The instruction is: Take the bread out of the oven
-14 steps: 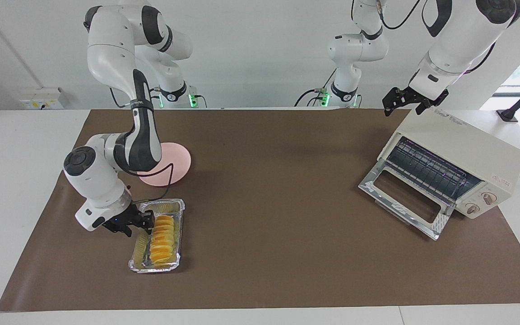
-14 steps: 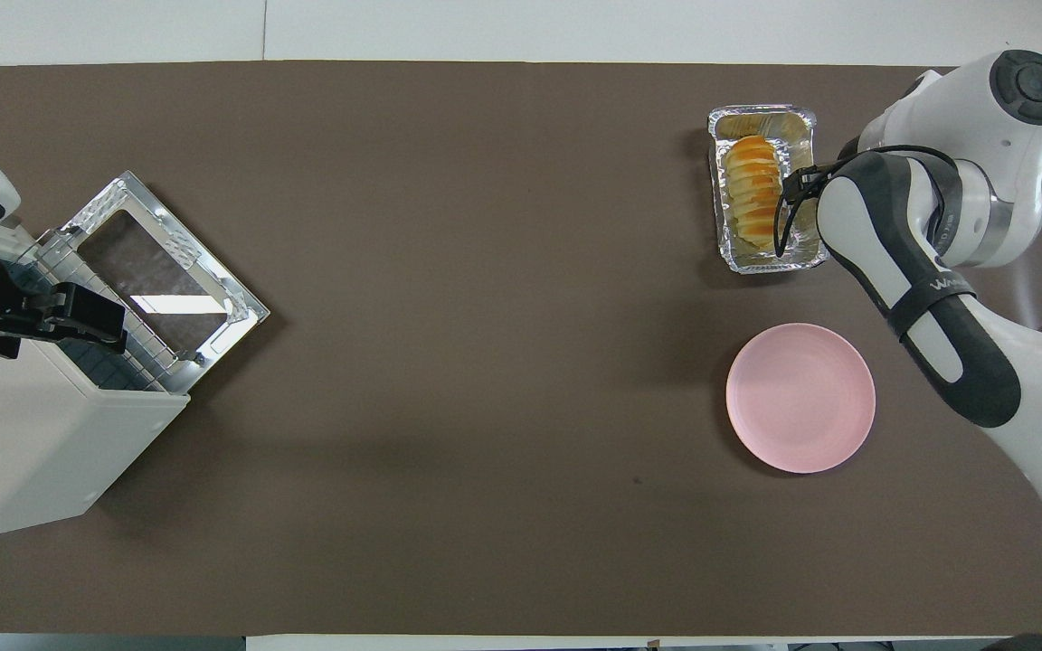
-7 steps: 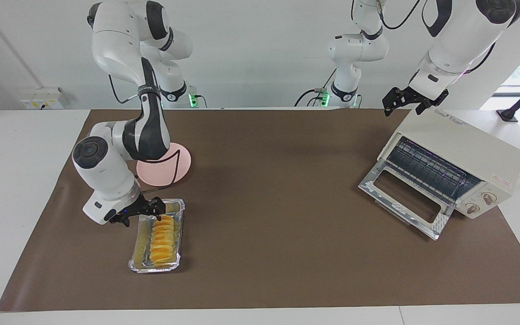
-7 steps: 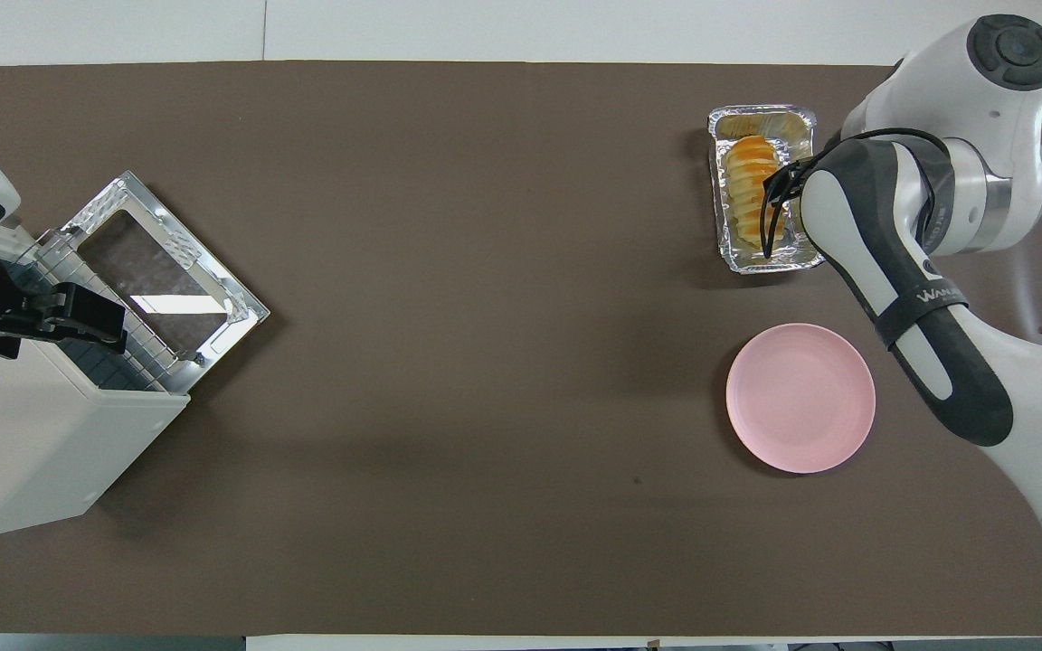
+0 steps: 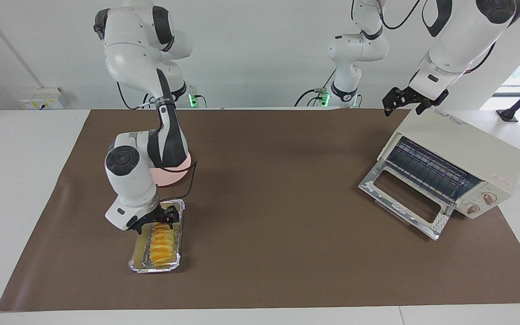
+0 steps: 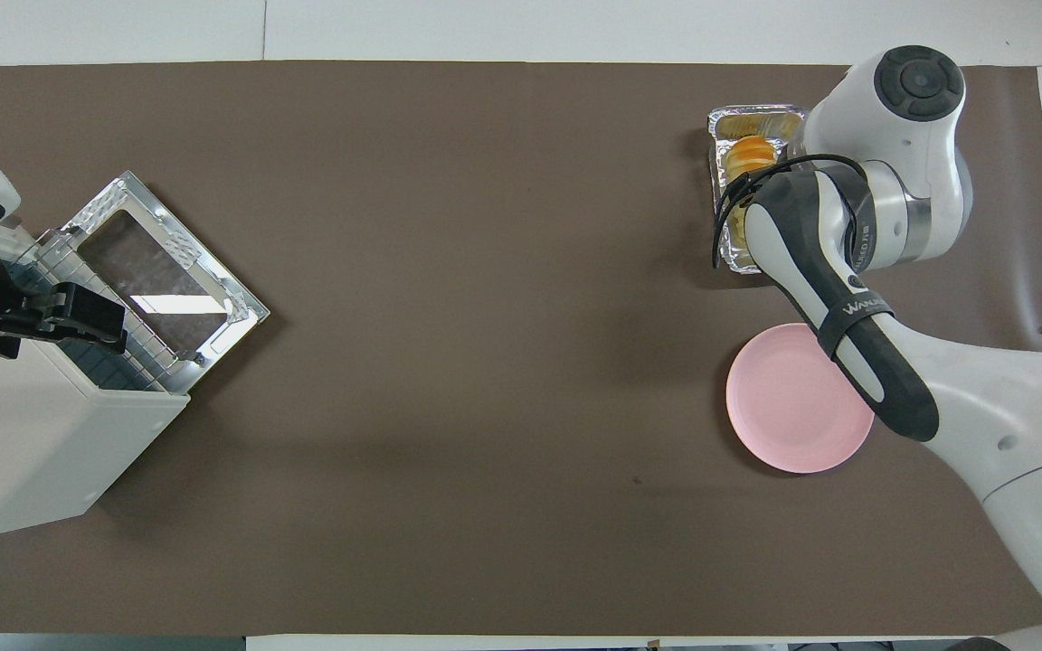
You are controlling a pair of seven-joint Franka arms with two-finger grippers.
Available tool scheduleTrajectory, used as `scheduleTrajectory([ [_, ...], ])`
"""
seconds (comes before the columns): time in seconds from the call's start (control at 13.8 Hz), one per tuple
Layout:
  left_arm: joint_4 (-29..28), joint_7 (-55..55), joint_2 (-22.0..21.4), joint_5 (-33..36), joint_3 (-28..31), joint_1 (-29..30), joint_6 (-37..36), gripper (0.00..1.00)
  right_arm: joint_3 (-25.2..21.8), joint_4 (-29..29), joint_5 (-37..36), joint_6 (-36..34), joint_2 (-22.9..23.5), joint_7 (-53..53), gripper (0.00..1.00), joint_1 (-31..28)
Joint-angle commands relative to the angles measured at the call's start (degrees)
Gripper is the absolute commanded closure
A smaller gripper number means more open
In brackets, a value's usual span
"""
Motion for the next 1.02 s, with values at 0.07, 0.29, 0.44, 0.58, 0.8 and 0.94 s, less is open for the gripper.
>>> scheduleTrajectory([
  [0.07,-1.34,0.63,-1.33,-0.99,-0.12,0.59,0.8,0.0,0.15,-0.48,-1.13,2.95,1.1,2.0,0.0,-0.1],
  [0.29,-1.34,0.71,-1.33,-0.99,-0.12,0.59,0.8,0.0,0.32,-0.04,-0.26,3.48,1.28,2.88,0.0,-0.53],
  [0.44,-1.34,0.63,-1.33,-0.99,-0.12,0.59,0.8,0.0,0.41,-0.21,-0.08,4.98,1.37,3.06,0.11,-0.71],
  [0.58,-1.34,0.63,-1.33,-0.99,-0.12,0.67,0.8,0.0,0.41,-0.3,3.23,6.29,1.46,4.46,0.18,-0.8],
  [0.8,-1.34,0.63,-1.33,-0.99,-0.12,0.59,0.8,0.0,0.41,-0.91,6.69,7.0,1.46,4.12,0.18,-0.71],
  [0.94,-1.34,0.63,-1.33,-0.99,-0.12,0.67,0.8,0.0,0.32,-3.8,6.51,10.41,1.29,3.76,0.23,-0.62],
])
